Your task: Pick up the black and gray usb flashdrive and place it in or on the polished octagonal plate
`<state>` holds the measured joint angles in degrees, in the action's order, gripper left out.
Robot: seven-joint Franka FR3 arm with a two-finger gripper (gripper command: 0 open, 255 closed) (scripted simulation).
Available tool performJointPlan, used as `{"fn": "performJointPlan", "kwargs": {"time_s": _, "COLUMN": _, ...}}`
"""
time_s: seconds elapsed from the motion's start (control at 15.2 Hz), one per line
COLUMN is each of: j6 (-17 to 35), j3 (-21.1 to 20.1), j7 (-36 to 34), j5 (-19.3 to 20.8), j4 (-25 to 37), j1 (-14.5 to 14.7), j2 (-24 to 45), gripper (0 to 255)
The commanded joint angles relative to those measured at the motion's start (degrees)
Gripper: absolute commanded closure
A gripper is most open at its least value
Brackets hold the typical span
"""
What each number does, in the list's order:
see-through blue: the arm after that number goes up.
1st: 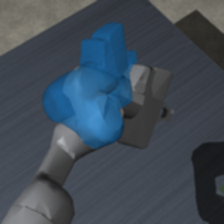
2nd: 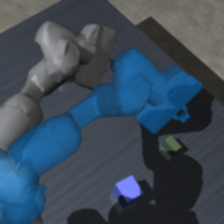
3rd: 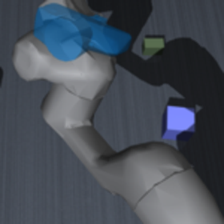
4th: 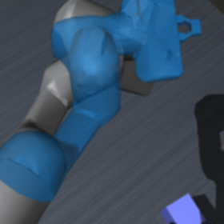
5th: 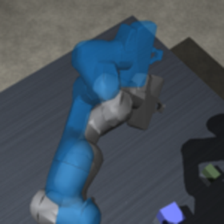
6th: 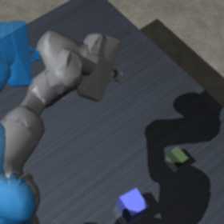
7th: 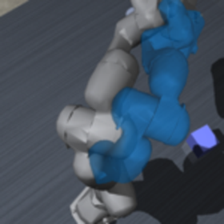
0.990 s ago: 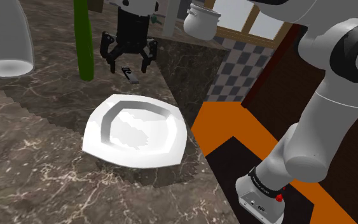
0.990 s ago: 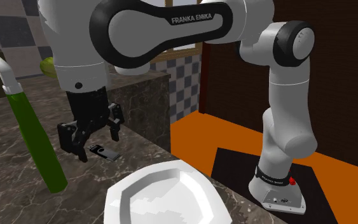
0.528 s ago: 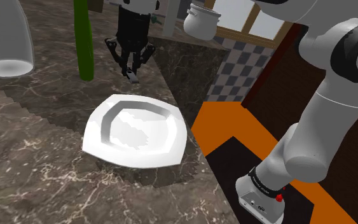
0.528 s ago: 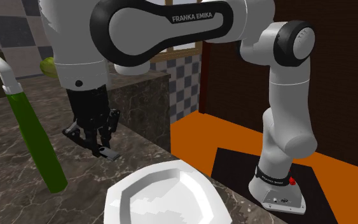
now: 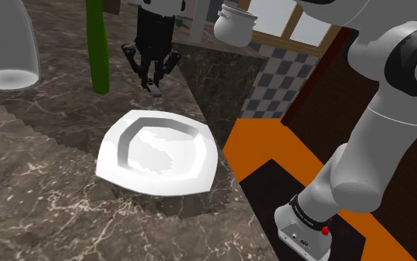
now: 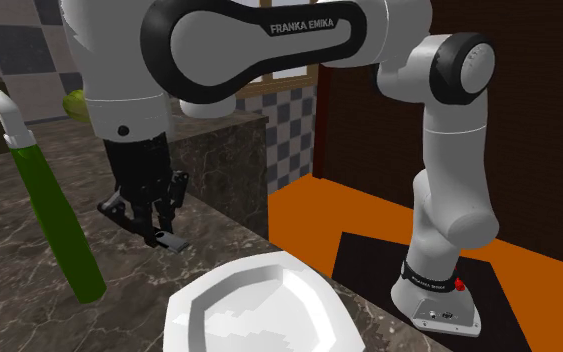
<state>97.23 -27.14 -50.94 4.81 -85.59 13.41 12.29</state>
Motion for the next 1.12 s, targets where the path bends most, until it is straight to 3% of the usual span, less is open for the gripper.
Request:
{"fn": "performJointPlan", "kwargs": {"time_s": 0.0, "j6": -1.28, "j3": -0.08, "j7": -0.10, "j5": 0.06, "j4": 1.32, "j1": 0.19, "j2": 0.31, "gripper": 255}}
{"fn": "performJointPlan", "kwargs": {"time_s": 0.99, "j6": -15.03, "j3": -0.46, "j7": -1.00, "j5": 2.24, "j4": 19.24, "j1": 2.69, "j2": 4.85, "gripper": 255}}
{"fn": "performJointPlan", "kwargs": {"time_s": 1.06, "j6": -14.32, "j3": -0.82, "j7": -1.81, "j5": 1.56, "j4": 16.95, "j1": 2.77, "j2": 3.16, "gripper": 255}}
